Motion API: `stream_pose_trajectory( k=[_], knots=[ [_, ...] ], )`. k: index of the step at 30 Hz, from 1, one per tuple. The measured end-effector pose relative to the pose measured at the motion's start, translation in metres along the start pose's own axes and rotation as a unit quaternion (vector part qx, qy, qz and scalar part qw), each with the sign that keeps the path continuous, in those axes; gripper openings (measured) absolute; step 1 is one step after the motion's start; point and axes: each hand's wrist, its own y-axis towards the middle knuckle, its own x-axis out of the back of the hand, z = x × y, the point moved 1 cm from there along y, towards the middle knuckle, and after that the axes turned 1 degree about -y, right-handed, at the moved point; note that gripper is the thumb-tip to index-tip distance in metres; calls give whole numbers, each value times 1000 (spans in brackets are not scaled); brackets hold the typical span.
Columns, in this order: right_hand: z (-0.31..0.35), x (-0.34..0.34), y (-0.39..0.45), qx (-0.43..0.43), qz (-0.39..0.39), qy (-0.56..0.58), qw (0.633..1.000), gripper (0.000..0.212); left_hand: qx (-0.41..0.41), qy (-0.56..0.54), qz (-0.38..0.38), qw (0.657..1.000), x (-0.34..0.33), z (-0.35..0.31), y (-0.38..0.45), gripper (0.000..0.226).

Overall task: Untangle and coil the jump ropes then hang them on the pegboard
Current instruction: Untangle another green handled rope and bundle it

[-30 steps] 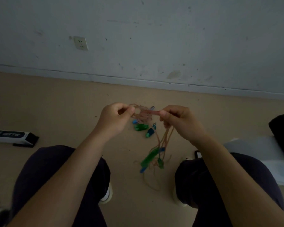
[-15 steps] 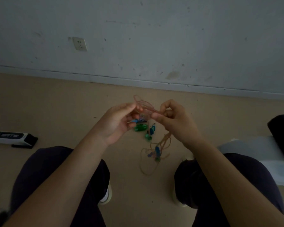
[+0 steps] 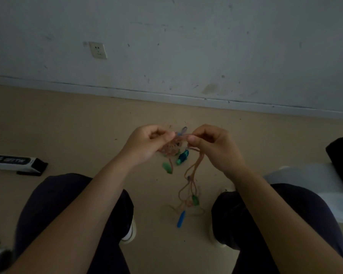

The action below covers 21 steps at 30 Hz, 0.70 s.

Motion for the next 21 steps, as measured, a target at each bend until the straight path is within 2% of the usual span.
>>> stream_pose_trajectory(
  k=[2, 5, 6, 8, 10, 12, 14, 16, 17, 18, 19, 21],
  knots=[
    [-1, 7, 1, -3, -34, -11, 999, 13, 5, 69, -78, 995, 9, 3, 5, 14],
    [-3, 27, 4, -37, -93, 73, 992, 14, 54, -31, -187, 980, 29, 6, 11, 27],
    [-3, 32, 6, -50, -95, 100, 989, 13, 57, -61, -189, 978, 32, 6, 11, 29],
    [-3, 35, 7, -68, -51, 102, 991, 13, 43, -90, -137, 986, 30, 6, 8, 31],
    [-5, 29, 6, -73, 4, 65, 995, 19, 18, -98, -69, 993, 20, 4, 4, 30],
    [-5, 22, 4, -72, 24, 15, 997, 28, 5, -100, -49, 994, 13, 4, 4, 26],
    [-5, 17, 3, -67, 23, -3, 998, 28, 16, -81, -88, 993, 13, 6, 7, 21],
    [-3, 19, 4, -59, 6, 4, 998, 26, 50, -12, -168, 985, 19, 11, 10, 13],
    [-2, 22, 4, -50, 2, 13, 999, 24, 59, 31, -199, 978, 22, 12, 9, 12],
    [-2, 23, 4, -41, 8, 21, 999, 23, 55, 67, -201, 976, 24, 12, 9, 23],
    [-3, 24, 4, -36, 22, 29, 999, 21, 34, 79, -161, 983, 24, 12, 7, 38],
    [-3, 19, 3, -36, 61, 66, 995, 19, 4, 60, -15, 998, 17, 3, 2, 55]
  ],
)
